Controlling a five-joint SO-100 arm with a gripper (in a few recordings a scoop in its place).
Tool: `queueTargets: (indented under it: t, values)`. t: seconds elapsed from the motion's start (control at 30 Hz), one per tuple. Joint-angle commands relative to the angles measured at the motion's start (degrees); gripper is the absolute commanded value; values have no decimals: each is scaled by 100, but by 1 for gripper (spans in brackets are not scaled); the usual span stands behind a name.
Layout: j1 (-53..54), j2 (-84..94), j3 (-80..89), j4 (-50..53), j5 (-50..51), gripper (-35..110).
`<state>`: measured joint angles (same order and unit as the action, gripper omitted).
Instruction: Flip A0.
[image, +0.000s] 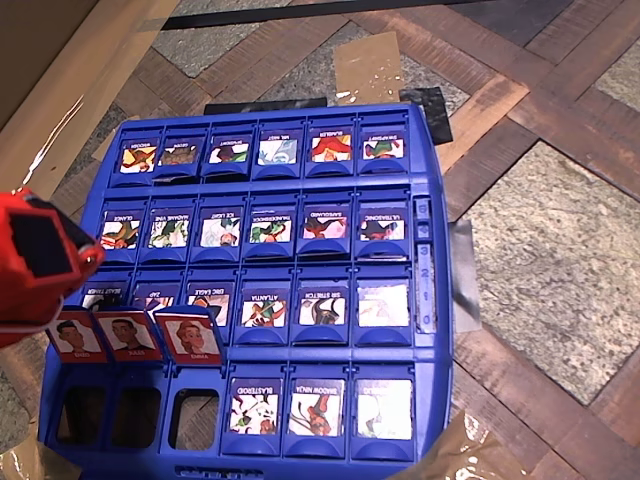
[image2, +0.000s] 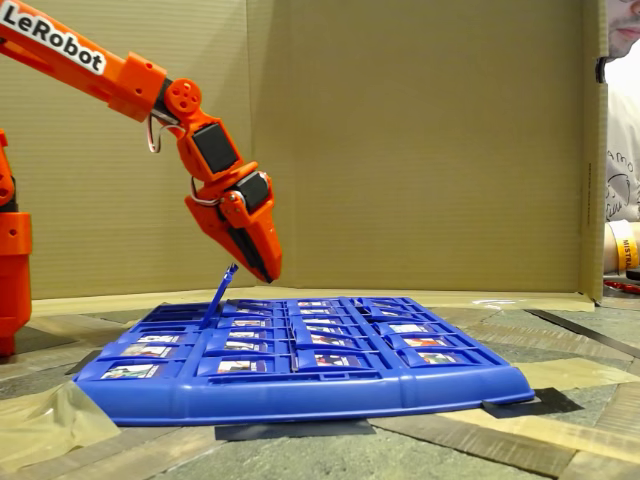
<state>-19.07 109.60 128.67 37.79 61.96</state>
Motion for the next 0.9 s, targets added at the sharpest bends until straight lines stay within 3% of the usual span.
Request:
queueTargets:
  t: [0.0, 0.57, 0.87]
  values:
    - [-123, 343, 176, -44, -44, 0]
    - [-562, 1854, 1283, 88, -70, 0]
    - [-308, 3621, 1239, -308, -536, 0]
